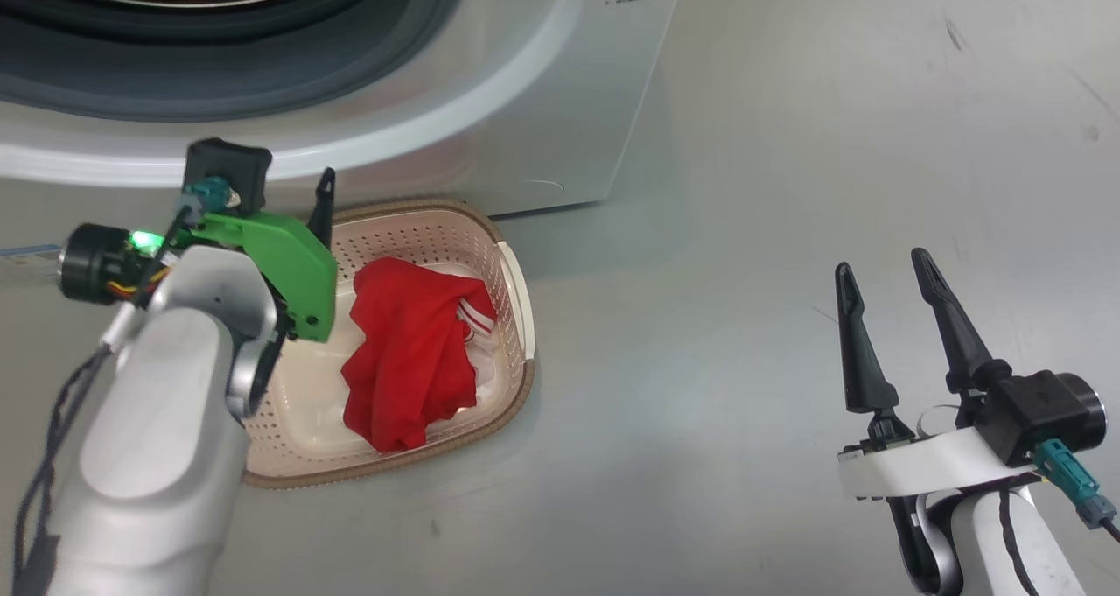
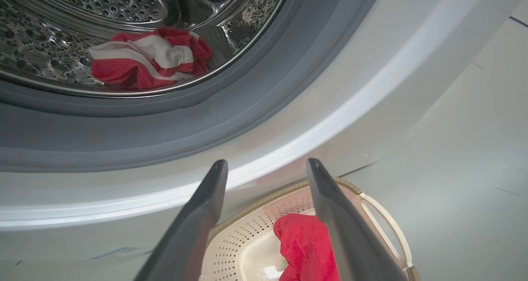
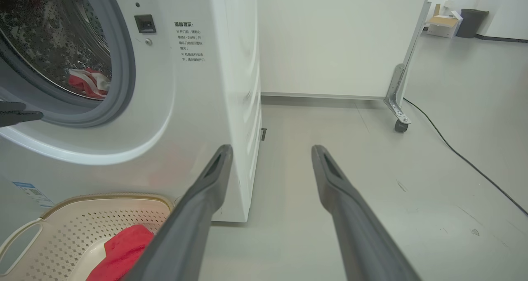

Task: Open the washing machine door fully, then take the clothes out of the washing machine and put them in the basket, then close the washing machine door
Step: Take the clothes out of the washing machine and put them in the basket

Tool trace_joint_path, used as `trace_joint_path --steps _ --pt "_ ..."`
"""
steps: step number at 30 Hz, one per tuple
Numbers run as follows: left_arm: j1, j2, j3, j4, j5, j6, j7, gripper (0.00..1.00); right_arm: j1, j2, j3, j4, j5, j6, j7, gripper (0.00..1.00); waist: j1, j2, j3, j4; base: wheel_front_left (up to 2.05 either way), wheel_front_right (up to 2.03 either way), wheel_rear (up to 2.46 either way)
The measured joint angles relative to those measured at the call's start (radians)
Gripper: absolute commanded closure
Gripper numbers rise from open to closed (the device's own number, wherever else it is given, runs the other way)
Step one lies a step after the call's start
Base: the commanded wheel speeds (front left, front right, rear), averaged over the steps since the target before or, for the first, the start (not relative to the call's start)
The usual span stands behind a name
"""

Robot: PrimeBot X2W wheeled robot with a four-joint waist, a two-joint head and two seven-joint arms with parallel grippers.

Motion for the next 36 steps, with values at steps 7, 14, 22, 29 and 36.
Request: trace_joint_path --steps 7,14,22,29,36 --pt "-0.178 0.059 0.051 0.014 0.0 -0.009 0.121 0.0 -0.055 0.001 0.009 0.001 0.029 0.0 0.0 0.0 0.0 0.0 0.083 -0.037 0.0 0.0 0.0" --pt "-0.328 0.155 0.074 0.015 0.016 -0.038 0.223 0.0 -0.103 0.004 0.035 0.02 0.053 0.004 0.0 0.0 0.0 0.0 0.157 -0.081 0.0 0.0 0.0" --pt "-0.461 0.241 0.076 0.021 0.051 -0.072 0.331 0.0 -0.155 0.004 0.068 0.025 0.1 0.009 0.0 0.0 0.0001 0.0 0.224 -0.142 0.0 0.0 0.0" --pt "-0.573 0.32 0.086 0.022 0.068 -0.09 0.406 0.0 -0.197 0.005 0.11 0.023 0.176 0.007 0.0 0.0 0.0001 0.0 0.283 -0.206 0.0 0.0 0.0" --pt "-0.635 0.386 0.115 0.028 0.086 -0.093 0.441 0.0 -0.226 0.006 0.137 0.024 0.221 -0.003 0.0 0.0 0.0001 0.0 0.33 -0.263 0.0 0.0 0.0"
